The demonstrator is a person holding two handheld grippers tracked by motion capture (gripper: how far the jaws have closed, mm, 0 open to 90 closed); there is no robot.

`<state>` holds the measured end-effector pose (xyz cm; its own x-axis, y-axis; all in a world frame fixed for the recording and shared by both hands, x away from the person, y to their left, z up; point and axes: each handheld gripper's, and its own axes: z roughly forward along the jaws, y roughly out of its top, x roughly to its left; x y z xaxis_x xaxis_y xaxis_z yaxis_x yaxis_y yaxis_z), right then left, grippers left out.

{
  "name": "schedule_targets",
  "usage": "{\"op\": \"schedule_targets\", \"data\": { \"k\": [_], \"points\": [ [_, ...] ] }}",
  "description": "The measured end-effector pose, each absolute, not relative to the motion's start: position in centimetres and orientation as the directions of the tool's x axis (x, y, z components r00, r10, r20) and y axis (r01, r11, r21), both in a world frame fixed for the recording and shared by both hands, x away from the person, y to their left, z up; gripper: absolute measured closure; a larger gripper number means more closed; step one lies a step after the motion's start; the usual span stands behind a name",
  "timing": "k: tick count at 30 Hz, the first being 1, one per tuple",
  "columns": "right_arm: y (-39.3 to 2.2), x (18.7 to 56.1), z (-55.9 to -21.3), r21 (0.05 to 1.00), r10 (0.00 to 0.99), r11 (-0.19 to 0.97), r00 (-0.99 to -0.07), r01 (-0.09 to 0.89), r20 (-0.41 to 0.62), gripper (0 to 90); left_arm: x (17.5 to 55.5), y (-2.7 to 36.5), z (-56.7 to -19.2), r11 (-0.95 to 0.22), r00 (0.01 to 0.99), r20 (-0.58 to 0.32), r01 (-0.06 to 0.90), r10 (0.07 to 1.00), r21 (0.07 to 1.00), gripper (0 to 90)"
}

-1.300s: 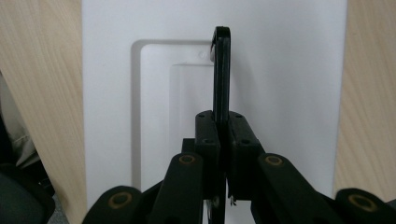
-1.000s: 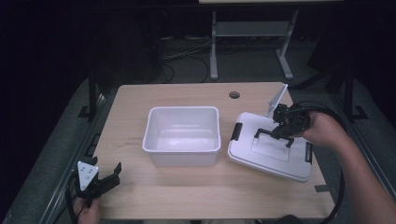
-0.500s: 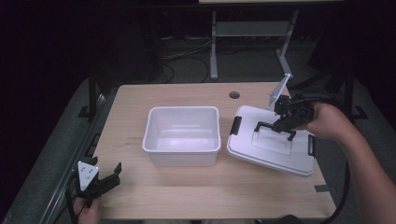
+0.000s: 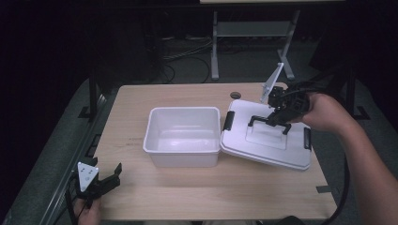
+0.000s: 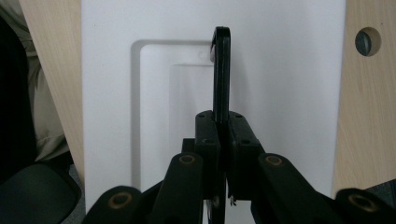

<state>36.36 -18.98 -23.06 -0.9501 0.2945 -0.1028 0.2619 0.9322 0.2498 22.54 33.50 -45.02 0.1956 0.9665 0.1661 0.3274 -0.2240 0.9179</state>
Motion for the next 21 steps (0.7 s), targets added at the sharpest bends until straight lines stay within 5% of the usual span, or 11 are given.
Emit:
{"op": "schedule_targets", "data": {
  "k": [21],
  "points": [
    [-13.0,37.8,-21.6,0.261,0.205,0.95,-0.973,0.173,-0.101,84.5,22.5,33.5,-45.0,-0.22,0.196,0.162,0.324,0.967,0.92,15.0]
  ]
}}
